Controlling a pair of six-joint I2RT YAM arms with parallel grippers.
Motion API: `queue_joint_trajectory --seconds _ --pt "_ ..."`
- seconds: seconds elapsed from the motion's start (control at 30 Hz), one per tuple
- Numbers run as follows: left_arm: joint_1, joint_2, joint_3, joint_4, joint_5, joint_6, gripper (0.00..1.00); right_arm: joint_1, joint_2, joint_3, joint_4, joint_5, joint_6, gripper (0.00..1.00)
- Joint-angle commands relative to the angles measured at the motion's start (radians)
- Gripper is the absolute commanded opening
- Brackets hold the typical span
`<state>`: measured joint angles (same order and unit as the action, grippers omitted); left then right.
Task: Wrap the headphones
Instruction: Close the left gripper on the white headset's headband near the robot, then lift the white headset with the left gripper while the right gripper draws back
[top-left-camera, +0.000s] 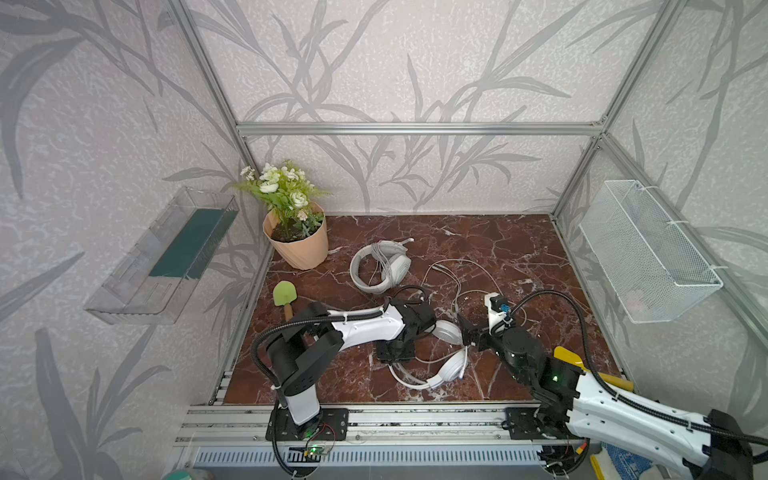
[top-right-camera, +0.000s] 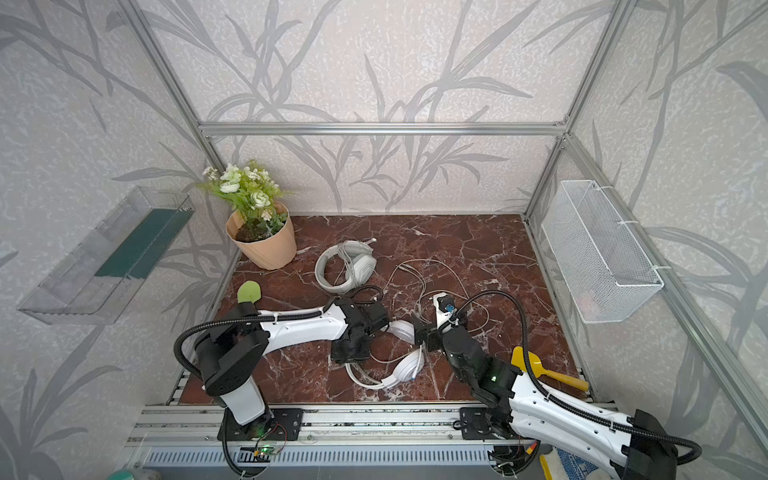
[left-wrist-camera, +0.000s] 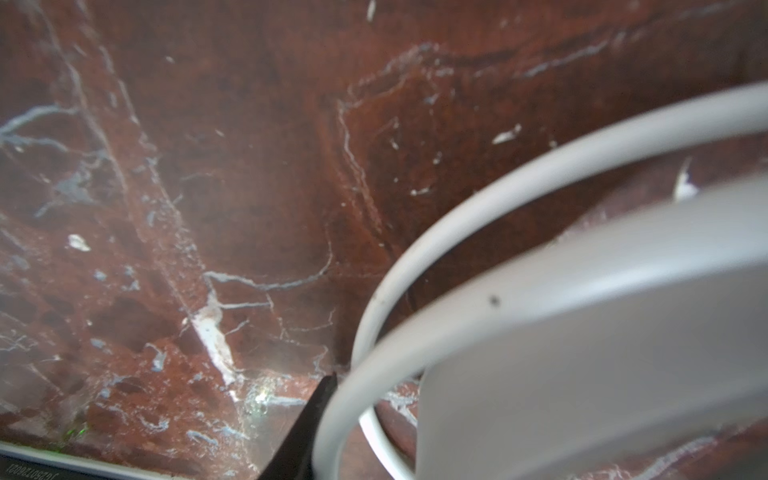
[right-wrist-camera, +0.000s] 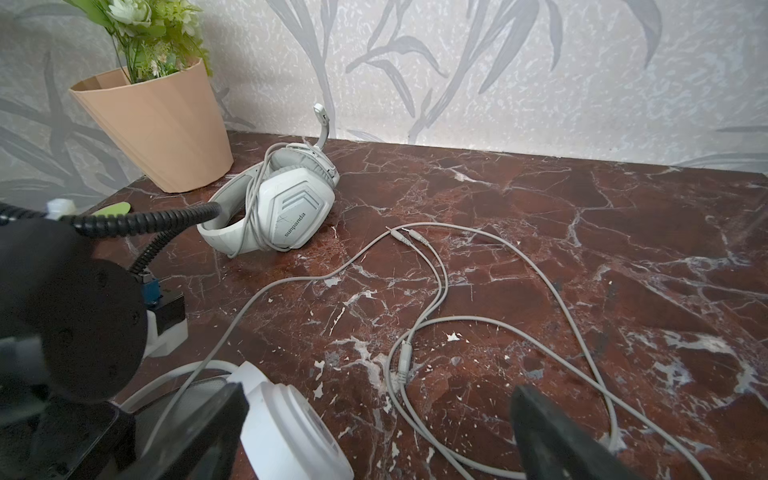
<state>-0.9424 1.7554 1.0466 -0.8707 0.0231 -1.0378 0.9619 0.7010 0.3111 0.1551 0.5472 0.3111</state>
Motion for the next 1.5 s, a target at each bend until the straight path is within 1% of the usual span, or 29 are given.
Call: queue_joint_trajectory --seconds 0.0,0.17,0.23,0.4,0.53,0.57,0.6,0.63,0.83,0.97,1.03,1.13,1.23,1.3,1.4,1.47 --pt "-0.002 0.035 -0.04 0.008 -0.034 0.007 0.35 -0.003 -0.012 -0.004 0.004 -0.003 0.011 0.99" --pt "-0.002 0.053 -0.056 0.022 -0.045 0.013 0.32 -0.002 -0.012 -0.004 0.005 -0.004 0.013 0.99" --pt "-0.001 0.058 -0.064 0.031 -0.043 0.012 0.28 -0.002 -0.012 -0.004 0.006 -0.004 0.013 0.99" --pt "-0.002 0.046 -0.066 0.013 -0.061 0.023 0.23 -0.002 -0.012 -0.006 0.006 -0.003 0.013 0.99" --pt "-0.002 0.015 -0.056 -0.018 -0.085 0.038 0.13 -0.002 -0.011 -0.006 0.008 -0.004 0.014 0.99" --pt "-0.002 0.006 -0.054 -0.023 -0.088 0.04 0.09 -0.002 -0.011 -0.005 0.007 -0.004 0.014 0.99" --pt "-0.002 -0.003 -0.051 -0.031 -0.092 0.045 0.07 -0.002 -0.011 -0.005 0.008 -0.004 0.014 0.99" --pt "-0.002 -0.012 -0.048 -0.038 -0.095 0.051 0.0 -0.003 -0.01 -0.005 0.009 -0.005 0.015 0.99" --pt "-0.002 -0.067 0.02 -0.135 -0.151 0.096 0.0 -0.003 -0.006 -0.007 0.011 -0.003 0.016 0.99" --pt "-0.001 -0.137 0.109 -0.236 -0.225 0.176 0.0 -0.002 -0.017 -0.003 0.005 0.007 0.004 0.99" --pt "-0.001 -0.156 0.172 -0.321 -0.279 0.215 0.0 -0.003 -0.05 0.011 -0.009 0.029 -0.046 0.99" --pt "-0.001 -0.175 0.248 -0.433 -0.332 0.283 0.0 -0.002 -0.143 0.036 -0.065 0.097 -0.032 0.99" --pt "-0.001 -0.196 0.28 -0.509 -0.385 0.337 0.0 -0.003 -0.231 0.015 -0.015 0.053 -0.071 0.99" --pt "0.0 -0.219 0.275 -0.534 -0.441 0.369 0.0 -0.002 -0.27 0.007 0.011 0.027 -0.076 0.99" --pt "0.008 -0.269 0.274 -0.536 -0.468 0.456 0.0 -0.002 -0.294 0.023 0.02 -0.012 -0.094 0.99" --pt "0.016 -0.321 0.263 -0.522 -0.474 0.518 0.0 -0.002 -0.283 0.041 0.019 -0.065 -0.104 0.99"
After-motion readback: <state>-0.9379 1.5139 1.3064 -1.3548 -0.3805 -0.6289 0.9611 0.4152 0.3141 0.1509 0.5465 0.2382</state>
